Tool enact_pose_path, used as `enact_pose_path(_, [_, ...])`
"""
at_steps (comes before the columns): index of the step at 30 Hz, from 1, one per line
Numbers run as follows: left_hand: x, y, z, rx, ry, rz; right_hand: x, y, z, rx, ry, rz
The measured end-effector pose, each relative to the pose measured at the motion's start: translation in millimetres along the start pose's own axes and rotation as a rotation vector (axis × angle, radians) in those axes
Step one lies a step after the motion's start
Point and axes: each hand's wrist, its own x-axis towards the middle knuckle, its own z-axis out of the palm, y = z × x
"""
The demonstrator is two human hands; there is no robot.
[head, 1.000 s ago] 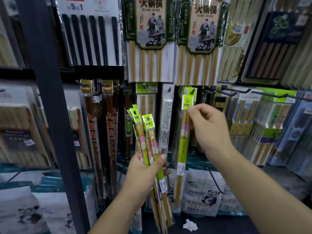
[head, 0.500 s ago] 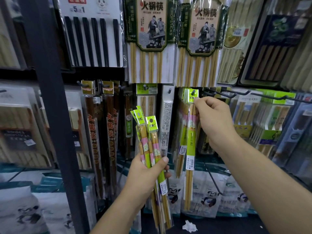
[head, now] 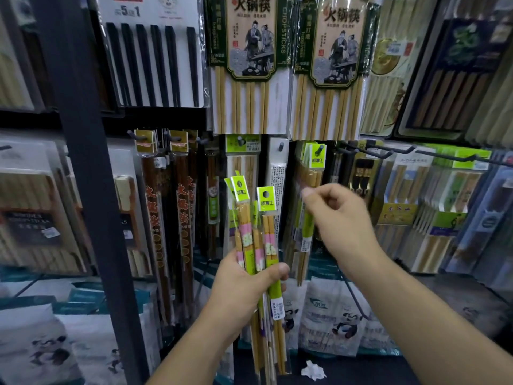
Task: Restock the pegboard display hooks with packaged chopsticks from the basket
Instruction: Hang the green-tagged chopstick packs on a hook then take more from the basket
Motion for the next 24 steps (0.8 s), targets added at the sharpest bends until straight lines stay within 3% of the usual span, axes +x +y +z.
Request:
enact_pose_path(3, [0.3, 0.7, 1.3, 0.036, -0.027, 0.028, -18.4, 1.7, 10.3, -0.03, -0.262, -0.009])
enact_pose_path(7, [-0.3, -0.5, 1.3, 0.095, -0.059, 0.073, -27.7, 2.8, 18.2, -0.001, -0.302, -0.008])
enact_pose_path(11, [-1.8, 0.5, 2.0, 0.092, -0.027, 0.087, -24.1, 1.3, 15.0, 0.024, -0.246, -0.031])
enact_pose_path(20, [-0.8, 3.6, 1.8, -0.107, -0.011, -0.001, 9.7, -20.8, -8.2, 0.196, 0.048, -0.048])
enact_pose_path(24, [-0.7, 1.8, 1.8, -0.102, -0.033, 0.0, 18.2, -26.0, -8.9, 0.187, 0.083, -0.057])
